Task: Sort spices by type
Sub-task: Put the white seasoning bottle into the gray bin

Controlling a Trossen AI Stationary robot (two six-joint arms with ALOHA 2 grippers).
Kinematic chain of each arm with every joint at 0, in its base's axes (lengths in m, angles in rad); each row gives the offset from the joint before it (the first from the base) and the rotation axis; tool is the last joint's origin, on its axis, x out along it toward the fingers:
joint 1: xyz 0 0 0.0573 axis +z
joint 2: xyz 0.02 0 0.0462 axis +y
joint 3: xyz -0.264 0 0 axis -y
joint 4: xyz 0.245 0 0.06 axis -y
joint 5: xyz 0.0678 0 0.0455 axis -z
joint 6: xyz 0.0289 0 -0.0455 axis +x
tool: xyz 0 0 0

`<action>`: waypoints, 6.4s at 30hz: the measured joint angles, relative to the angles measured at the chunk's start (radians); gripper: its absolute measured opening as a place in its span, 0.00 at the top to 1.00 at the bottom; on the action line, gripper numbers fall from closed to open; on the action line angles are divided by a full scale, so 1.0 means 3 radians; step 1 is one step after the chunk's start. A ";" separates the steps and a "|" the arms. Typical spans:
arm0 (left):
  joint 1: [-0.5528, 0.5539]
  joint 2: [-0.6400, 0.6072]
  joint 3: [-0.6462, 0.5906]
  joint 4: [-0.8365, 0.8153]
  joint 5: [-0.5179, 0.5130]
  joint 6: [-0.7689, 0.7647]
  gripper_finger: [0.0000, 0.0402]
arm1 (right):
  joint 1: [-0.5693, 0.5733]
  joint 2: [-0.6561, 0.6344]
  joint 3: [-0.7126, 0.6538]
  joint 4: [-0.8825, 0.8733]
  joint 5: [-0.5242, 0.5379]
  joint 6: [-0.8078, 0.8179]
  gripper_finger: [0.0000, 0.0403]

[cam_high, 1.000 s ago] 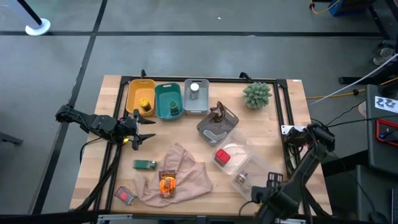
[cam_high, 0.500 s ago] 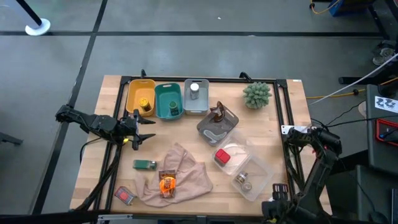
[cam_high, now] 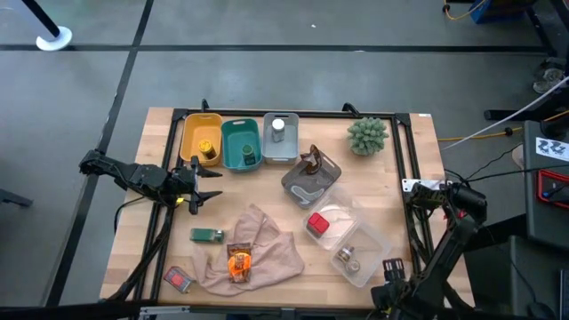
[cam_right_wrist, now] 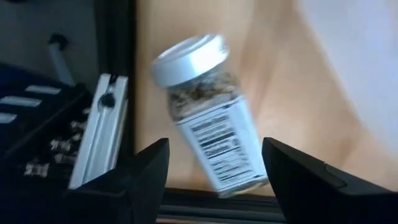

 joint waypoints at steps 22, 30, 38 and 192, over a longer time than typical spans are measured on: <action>0.0000 0.0000 0.0000 0.0000 -0.0001 0.0000 0.36 | 0.0000 -0.0002 -0.0196 0.0225 -0.0026 -0.0056 0.36; -0.0001 -0.0001 0.0000 0.0000 -0.0001 0.0000 0.37 | 0.0000 0.0000 -0.0222 0.0232 0.0108 -0.0056 0.36; 0.0000 0.0000 0.0000 0.0000 -0.0001 0.0001 0.36 | 0.0000 0.0001 -0.0222 0.0332 -0.0027 0.0001 0.36; 0.1893 0.3665 0.1305 0.2532 0.0204 0.0608 0.48 | -0.4780 0.0017 0.1081 0.1705 -0.0305 -0.5080 0.48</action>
